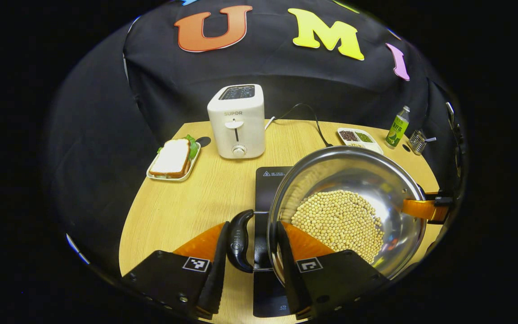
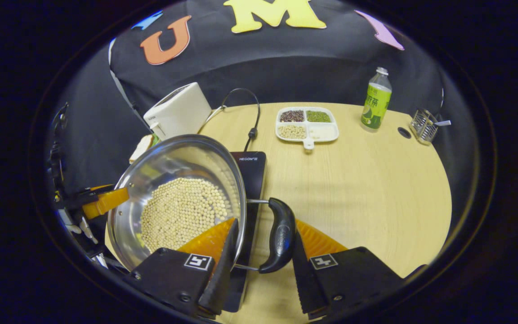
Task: First push the handle of the pot to place it horizontally, then grasp the pot with both hands and set it on the induction cooktop.
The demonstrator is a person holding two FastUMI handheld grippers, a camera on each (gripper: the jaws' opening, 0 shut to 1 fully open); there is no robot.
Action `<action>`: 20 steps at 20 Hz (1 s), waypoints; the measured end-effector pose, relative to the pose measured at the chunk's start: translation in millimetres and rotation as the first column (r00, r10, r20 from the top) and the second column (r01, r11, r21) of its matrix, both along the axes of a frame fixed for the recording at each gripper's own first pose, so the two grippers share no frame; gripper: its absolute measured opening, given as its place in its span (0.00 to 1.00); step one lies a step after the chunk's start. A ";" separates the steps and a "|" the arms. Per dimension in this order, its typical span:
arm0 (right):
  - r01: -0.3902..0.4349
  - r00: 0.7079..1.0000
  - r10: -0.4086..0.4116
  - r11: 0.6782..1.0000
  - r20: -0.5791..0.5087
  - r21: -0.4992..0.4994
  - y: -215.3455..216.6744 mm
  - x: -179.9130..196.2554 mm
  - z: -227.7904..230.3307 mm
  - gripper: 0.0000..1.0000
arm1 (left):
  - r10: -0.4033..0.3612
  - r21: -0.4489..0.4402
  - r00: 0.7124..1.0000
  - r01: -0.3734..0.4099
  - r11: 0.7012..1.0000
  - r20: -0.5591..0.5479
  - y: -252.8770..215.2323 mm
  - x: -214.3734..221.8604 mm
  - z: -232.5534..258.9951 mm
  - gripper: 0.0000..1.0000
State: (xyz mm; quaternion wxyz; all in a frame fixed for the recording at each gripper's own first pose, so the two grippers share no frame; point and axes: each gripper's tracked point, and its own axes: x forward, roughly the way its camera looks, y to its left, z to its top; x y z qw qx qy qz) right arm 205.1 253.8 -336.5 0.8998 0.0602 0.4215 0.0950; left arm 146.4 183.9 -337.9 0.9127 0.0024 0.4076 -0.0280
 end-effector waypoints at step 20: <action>0.015 0.988 -0.014 1.000 0.153 -0.003 -10.1 11.4 22.9 0.76 | 0.031 -0.088 0.999 -0.027 0.996 0.044 2.2 6.7 6.8 0.97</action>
